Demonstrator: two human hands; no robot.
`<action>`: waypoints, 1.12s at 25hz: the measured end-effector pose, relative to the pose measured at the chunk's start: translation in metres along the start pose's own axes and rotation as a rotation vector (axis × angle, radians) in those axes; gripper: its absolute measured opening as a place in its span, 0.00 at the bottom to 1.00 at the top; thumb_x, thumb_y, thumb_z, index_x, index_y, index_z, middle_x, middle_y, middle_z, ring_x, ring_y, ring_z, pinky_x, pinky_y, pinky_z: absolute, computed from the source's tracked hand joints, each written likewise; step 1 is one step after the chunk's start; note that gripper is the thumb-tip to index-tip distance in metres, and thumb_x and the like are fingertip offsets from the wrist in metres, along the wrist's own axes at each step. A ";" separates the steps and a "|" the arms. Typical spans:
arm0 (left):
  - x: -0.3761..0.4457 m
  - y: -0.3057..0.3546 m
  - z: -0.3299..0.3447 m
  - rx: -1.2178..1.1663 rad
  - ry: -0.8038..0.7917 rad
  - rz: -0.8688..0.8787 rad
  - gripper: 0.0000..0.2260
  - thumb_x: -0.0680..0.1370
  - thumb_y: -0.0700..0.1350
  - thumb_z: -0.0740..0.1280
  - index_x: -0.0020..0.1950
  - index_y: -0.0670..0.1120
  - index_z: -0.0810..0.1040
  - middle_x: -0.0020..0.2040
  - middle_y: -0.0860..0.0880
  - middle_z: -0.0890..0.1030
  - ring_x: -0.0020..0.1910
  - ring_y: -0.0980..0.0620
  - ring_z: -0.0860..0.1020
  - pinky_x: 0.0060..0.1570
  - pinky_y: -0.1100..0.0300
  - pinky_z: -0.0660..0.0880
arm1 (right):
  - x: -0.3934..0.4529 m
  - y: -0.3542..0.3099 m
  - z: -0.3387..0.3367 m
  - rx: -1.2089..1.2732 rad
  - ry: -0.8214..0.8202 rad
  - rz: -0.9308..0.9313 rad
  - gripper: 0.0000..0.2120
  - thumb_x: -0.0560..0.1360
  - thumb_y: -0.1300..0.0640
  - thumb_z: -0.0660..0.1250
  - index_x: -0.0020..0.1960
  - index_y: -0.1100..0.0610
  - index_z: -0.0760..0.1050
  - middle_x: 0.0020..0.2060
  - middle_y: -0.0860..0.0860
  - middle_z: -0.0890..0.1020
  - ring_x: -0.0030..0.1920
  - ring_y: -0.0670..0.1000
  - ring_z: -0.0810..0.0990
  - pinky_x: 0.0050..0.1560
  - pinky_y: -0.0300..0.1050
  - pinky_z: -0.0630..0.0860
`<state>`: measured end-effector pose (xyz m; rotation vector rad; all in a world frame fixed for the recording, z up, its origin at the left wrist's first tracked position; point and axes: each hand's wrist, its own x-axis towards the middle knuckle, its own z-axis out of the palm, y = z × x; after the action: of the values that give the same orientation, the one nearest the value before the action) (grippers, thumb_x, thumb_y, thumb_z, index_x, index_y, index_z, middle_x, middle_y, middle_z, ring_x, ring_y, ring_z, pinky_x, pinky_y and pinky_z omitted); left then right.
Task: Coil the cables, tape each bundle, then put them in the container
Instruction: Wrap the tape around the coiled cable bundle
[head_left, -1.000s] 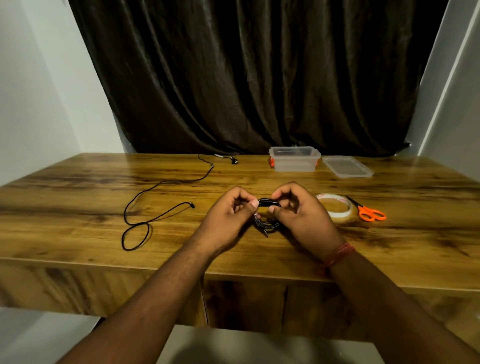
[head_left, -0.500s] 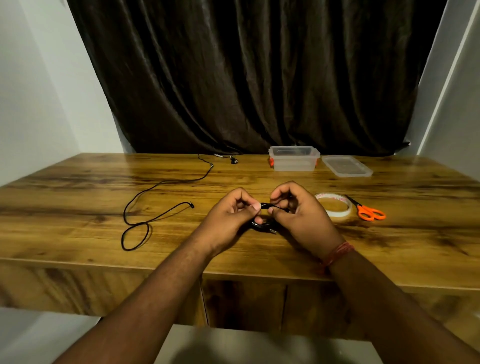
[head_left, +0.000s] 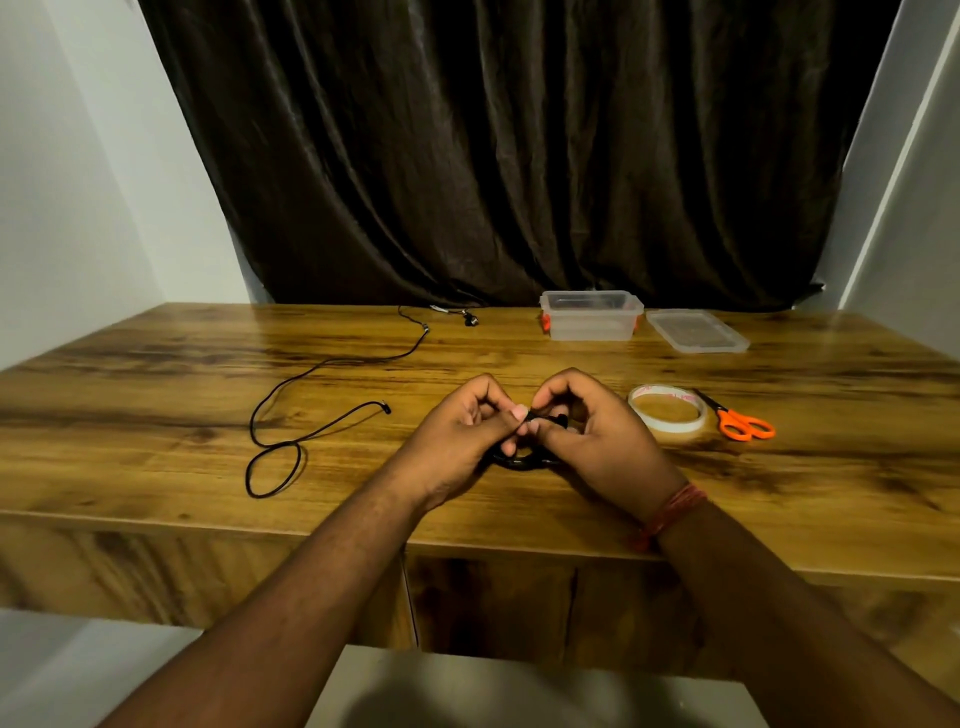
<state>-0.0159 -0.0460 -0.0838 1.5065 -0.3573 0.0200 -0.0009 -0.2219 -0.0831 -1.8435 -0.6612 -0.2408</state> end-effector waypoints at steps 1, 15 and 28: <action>0.000 0.000 0.000 -0.009 0.015 0.000 0.05 0.80 0.35 0.65 0.45 0.42 0.72 0.32 0.47 0.78 0.32 0.55 0.75 0.40 0.61 0.74 | 0.001 0.001 0.000 0.029 0.001 0.021 0.11 0.73 0.62 0.71 0.47 0.47 0.75 0.40 0.49 0.80 0.42 0.51 0.79 0.45 0.56 0.79; 0.003 0.002 -0.002 -0.115 -0.068 -0.054 0.06 0.81 0.33 0.61 0.49 0.43 0.73 0.35 0.47 0.79 0.34 0.51 0.75 0.44 0.55 0.73 | 0.000 -0.007 -0.002 0.147 0.074 0.074 0.10 0.75 0.67 0.68 0.44 0.51 0.78 0.32 0.42 0.80 0.36 0.43 0.78 0.40 0.44 0.78; 0.002 0.001 -0.005 -0.173 -0.142 -0.100 0.11 0.81 0.31 0.57 0.51 0.39 0.78 0.41 0.46 0.81 0.34 0.55 0.74 0.38 0.64 0.74 | 0.004 0.004 -0.003 0.157 0.084 0.121 0.10 0.75 0.63 0.69 0.44 0.47 0.79 0.35 0.53 0.80 0.38 0.55 0.77 0.43 0.61 0.79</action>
<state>-0.0129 -0.0412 -0.0822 1.3557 -0.3867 -0.1939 0.0045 -0.2243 -0.0835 -1.7066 -0.4947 -0.1809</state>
